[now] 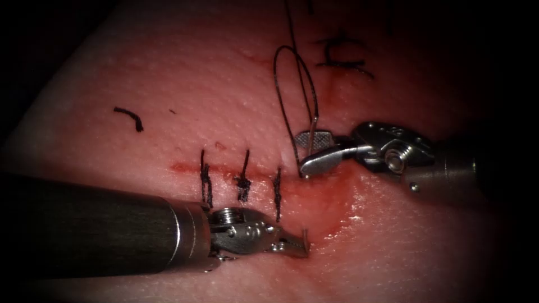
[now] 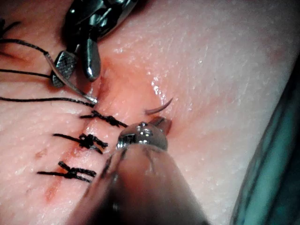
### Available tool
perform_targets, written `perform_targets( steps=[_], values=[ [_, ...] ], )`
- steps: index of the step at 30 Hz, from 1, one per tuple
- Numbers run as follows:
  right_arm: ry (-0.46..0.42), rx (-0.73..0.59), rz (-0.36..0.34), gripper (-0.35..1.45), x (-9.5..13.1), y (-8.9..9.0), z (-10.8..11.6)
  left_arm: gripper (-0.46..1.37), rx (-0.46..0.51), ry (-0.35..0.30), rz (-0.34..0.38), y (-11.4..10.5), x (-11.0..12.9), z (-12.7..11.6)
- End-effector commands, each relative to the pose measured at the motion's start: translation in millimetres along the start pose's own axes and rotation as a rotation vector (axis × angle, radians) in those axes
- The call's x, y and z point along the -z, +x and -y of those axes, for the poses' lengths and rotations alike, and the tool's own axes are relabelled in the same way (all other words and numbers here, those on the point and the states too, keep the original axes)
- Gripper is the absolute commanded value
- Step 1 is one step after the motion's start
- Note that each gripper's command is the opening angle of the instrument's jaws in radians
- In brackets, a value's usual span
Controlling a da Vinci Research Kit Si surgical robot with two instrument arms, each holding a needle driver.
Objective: Wound Closure
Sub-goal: Insert the needle through the bottom of the skin with the right
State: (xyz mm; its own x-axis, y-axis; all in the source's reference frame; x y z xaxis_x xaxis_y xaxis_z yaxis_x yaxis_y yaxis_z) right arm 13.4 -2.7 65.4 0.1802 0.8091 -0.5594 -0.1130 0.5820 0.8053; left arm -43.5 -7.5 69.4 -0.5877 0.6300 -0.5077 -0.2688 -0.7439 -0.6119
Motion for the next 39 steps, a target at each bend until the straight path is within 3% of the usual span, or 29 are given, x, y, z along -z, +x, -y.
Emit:
perform_targets(
  steps=[1, 15, 25, 27, 29, 30, 31, 39],
  values=[
    [0.007, 0.006, -0.001, 1.35, 0.0, 0.2, -0.4, -0.35, -0.001, -0.006, 0.000, 0.0, 0.1, -0.1],
    [0.011, 0.016, -0.003, 1.25, -2.2, 0.8, -1.3, -0.35, -0.002, -0.004, 0.000, -0.2, -0.1, -0.2],
    [-0.031, 0.048, 0.039, 1.24, -4.6, -0.9, -3.6, -0.35, -0.004, -0.005, 0.000, -0.4, 0.1, -0.2],
    [-0.030, 0.047, 0.039, 1.02, -4.6, -1.0, -3.4, -0.35, -0.004, -0.006, 0.000, -0.4, 0.1, -0.2],
    [-0.018, 0.019, 0.045, 0.58, -4.6, -0.7, -3.0, -0.35, -0.004, -0.006, 0.000, -0.4, 0.1, -0.2],
    [-0.014, -0.015, 0.032, -0.22, -4.5, -0.3, -2.7, -0.35, -0.004, -0.006, 0.000, -0.4, 0.1, -0.2],
    [-0.007, -0.046, 0.021, -0.35, -4.4, -0.2, -2.5, -0.35, -0.004, -0.006, 0.000, -0.4, 0.1, -0.2],
    [0.023, -0.389, 0.013, -0.35, -5.1, -0.7, -1.1, -0.35, -0.004, -0.005, 0.000, -0.3, 0.0, -0.2]
  ],
)
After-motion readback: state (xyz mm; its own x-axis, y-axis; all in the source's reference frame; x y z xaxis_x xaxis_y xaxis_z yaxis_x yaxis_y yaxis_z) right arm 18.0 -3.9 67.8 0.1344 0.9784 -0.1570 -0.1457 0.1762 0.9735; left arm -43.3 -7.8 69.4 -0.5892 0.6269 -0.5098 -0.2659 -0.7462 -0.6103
